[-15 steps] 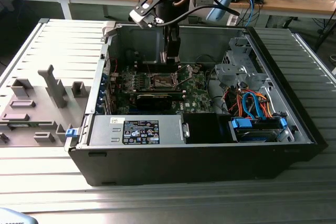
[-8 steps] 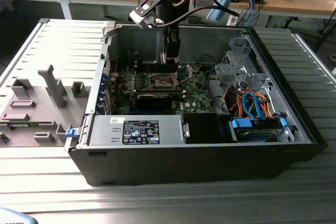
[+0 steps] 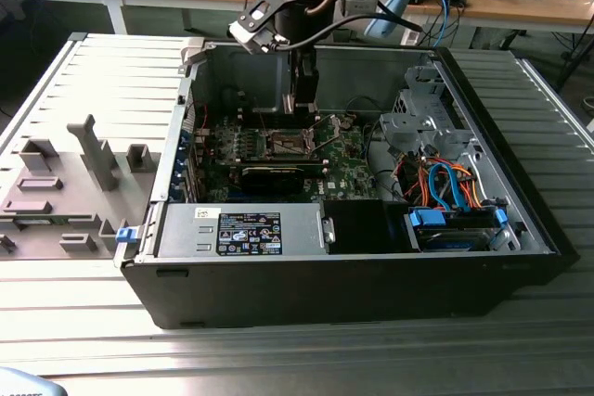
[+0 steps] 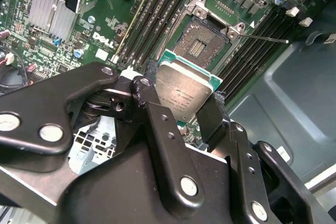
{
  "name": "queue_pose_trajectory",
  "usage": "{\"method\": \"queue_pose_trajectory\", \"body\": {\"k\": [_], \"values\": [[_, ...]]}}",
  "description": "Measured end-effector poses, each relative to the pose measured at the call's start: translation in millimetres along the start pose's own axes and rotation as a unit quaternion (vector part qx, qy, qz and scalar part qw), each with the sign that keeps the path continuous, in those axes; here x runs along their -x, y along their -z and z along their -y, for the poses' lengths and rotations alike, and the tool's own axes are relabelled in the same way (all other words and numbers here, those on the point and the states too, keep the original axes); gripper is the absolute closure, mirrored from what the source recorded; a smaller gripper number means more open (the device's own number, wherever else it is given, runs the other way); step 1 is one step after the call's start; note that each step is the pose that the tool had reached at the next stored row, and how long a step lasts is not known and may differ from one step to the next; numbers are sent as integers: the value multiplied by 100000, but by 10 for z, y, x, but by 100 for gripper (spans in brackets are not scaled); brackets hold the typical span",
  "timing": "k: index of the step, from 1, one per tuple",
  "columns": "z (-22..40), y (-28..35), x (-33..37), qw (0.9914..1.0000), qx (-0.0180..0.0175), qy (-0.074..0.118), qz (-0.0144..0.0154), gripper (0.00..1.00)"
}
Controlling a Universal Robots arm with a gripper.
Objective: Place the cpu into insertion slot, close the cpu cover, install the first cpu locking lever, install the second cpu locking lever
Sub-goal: 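Place the cpu into insertion slot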
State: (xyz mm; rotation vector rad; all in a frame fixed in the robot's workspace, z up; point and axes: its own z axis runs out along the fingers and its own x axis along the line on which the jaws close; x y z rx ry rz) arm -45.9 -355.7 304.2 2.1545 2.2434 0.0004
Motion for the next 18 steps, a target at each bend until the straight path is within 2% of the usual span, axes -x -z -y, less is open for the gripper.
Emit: {"method": "queue_pose_trajectory", "body": {"k": [18], "values": [[4, -41, -1, 100000, -2, -70, 1, 45]]}}
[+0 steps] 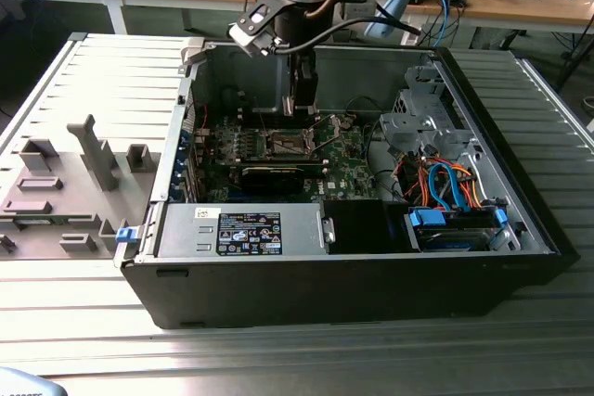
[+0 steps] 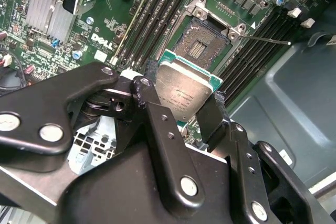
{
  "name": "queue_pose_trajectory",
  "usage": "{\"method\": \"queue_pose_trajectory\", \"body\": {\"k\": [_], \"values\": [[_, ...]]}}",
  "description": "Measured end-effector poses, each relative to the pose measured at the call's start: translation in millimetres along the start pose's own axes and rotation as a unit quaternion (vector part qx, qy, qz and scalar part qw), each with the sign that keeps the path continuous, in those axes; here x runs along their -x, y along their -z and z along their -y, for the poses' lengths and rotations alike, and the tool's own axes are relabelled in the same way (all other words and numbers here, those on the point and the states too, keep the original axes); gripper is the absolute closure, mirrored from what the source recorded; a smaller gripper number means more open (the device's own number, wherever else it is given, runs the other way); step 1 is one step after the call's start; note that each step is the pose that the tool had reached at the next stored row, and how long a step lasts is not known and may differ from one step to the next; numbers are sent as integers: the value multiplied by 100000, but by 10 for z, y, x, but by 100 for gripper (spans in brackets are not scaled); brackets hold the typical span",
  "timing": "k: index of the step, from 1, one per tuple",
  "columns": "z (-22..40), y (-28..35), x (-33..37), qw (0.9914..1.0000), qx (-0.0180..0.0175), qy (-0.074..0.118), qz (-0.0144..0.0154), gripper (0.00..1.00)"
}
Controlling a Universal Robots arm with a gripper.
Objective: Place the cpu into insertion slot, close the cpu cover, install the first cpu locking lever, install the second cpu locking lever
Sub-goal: 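Place the cpu into insertion slot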
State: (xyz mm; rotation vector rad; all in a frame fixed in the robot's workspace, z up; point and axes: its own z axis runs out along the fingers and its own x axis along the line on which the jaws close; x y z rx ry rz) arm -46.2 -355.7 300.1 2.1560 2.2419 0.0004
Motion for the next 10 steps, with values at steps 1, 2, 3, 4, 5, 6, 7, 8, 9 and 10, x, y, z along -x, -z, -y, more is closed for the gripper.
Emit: {"method": "queue_pose_trajectory", "body": {"k": [1, 2, 3, 4, 5, 6, 7, 8, 9, 10], "values": [[0, -2, 0, 100000, 1, -3, -2, 45], [0, -4, 0, 100000, 0, -6, 2, 45], [1, -8, 0, 100000, 0, -18, 0, 45], [1, -12, 0, 100000, 0, -24, 3, 45], [1, -14, 0, 100000, 0, -26, 1, 45], [1, -15, 0, 100000, 0, -28, 1, 45], [1, -17, 0, 100000, -2, -31, 3, 45], [1, -18, -1, 100000, 1, -31, -2, 45], [1, -19, -1, 100000, 0, -29, -1, 45], [1, -20, -1, 100000, -1, -31, 2, 45]]}}
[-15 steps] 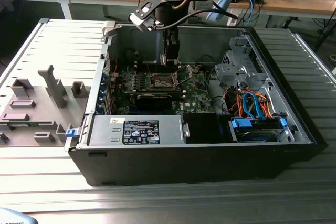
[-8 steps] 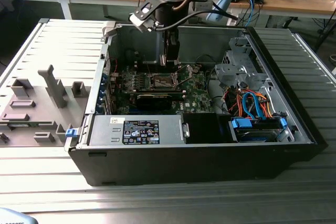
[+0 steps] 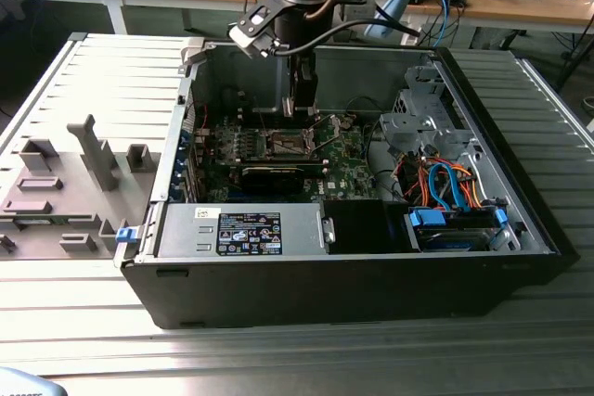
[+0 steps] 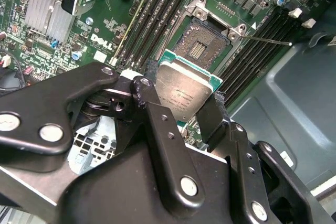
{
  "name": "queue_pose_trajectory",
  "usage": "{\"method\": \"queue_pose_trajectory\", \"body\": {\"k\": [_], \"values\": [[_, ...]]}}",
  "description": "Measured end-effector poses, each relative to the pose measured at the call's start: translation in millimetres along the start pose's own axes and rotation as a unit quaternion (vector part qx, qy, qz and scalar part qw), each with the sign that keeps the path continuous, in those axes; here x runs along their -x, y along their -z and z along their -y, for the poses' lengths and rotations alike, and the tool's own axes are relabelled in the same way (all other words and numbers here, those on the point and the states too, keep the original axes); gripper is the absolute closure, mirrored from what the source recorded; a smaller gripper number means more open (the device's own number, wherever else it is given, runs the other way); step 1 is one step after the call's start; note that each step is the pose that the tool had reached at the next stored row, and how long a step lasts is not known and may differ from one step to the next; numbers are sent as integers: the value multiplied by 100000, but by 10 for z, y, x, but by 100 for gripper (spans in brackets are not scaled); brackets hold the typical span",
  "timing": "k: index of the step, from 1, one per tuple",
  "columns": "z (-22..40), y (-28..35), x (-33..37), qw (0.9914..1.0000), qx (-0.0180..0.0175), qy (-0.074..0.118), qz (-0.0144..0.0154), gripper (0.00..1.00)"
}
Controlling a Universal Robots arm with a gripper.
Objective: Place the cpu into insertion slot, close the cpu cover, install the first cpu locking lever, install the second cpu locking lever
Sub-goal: 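Place the cpu into insertion slot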
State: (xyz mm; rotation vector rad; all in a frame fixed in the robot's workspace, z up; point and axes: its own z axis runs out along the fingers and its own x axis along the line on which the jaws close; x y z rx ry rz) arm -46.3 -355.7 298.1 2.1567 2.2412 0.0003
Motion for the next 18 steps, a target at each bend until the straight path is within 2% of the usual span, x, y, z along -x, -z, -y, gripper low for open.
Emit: {"method": "queue_pose_trajectory", "body": {"k": [18], "values": [[1, -35, -1, 100000, 2, -81, 40, 45]]}}
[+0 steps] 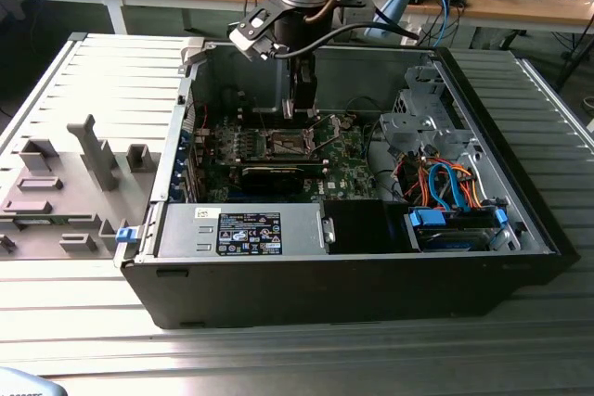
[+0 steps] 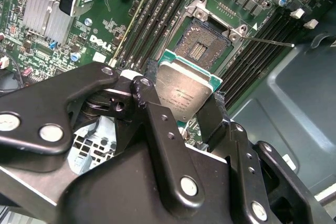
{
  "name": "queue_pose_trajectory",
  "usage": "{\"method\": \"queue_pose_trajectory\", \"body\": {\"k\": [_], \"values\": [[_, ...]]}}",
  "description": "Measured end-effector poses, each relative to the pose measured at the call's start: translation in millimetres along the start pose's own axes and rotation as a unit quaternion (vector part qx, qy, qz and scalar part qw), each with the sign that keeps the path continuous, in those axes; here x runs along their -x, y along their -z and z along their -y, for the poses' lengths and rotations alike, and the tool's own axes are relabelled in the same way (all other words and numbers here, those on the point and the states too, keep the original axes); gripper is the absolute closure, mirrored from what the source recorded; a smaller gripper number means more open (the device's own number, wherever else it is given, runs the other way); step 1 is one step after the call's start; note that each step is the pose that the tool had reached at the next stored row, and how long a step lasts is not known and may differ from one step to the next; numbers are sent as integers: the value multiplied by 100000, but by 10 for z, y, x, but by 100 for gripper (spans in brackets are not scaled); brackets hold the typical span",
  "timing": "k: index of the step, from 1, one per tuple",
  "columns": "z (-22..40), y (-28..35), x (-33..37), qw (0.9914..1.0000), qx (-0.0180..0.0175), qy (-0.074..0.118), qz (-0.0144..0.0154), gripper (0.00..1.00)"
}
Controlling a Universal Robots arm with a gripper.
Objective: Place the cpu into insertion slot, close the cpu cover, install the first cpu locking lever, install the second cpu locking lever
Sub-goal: 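Place the cpu into insertion slot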
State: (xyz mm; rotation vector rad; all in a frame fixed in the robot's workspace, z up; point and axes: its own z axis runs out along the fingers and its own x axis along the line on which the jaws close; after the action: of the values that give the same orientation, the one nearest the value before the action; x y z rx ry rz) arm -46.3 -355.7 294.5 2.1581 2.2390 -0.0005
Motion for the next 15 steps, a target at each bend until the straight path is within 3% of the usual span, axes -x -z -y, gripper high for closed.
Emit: {"method": "queue_pose_trajectory", "body": {"k": [15], "values": [[1, -45, -5, 100000, -15, -49, 231, 45]]}}
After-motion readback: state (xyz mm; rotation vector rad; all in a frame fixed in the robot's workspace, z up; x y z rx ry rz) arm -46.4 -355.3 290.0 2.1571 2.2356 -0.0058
